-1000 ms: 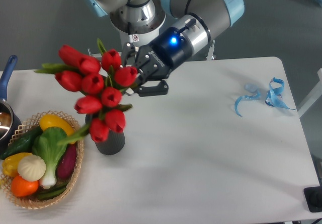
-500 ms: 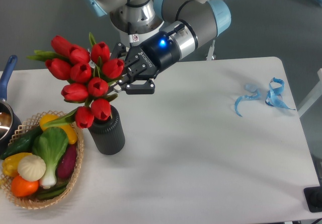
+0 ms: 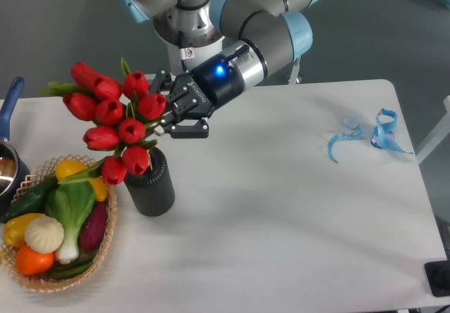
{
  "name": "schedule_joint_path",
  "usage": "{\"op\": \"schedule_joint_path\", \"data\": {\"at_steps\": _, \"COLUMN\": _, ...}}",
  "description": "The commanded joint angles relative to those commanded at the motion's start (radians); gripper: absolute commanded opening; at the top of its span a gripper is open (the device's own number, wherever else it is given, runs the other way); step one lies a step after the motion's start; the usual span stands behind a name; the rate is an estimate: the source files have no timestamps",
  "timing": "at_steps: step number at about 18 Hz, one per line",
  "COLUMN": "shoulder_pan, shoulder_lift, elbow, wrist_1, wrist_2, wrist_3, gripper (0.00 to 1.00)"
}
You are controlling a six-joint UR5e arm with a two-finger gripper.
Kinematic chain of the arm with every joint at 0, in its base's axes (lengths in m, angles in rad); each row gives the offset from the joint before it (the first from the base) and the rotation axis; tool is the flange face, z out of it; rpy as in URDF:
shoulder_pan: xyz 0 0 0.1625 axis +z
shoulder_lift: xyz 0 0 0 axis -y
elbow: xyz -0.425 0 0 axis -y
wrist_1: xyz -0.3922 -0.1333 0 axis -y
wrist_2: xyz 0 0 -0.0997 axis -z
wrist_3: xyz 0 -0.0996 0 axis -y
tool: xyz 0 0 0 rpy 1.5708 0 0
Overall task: Insert the flowers into the vase
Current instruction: 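Lower the tulip stems down into the black vase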
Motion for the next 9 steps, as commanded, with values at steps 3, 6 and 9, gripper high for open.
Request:
{"op": "schedule_joint_path", "data": {"at_steps": 3, "shoulder_pan": 0.0, "shoulder_lift": -0.005, "elbow": -0.031, "wrist_1": 0.0, "wrist_2": 0.018, "wrist_3": 0.037, "gripper": 0.04}}
{"op": "schedule_joint_path", "data": {"at_steps": 6, "shoulder_pan": 0.0, "shoulder_lift": 0.0, "elbow": -0.066, "wrist_1": 0.0, "wrist_2": 0.023, "wrist_3": 0.089, "gripper": 0.06}}
{"op": "schedule_joint_path", "data": {"at_steps": 9, "shoulder_pan": -0.002, "shoulder_lift": -0.006, "elbow": -0.097, "wrist_1": 0.0, "wrist_2": 0.034, "wrist_3": 0.149, "gripper": 0.07}}
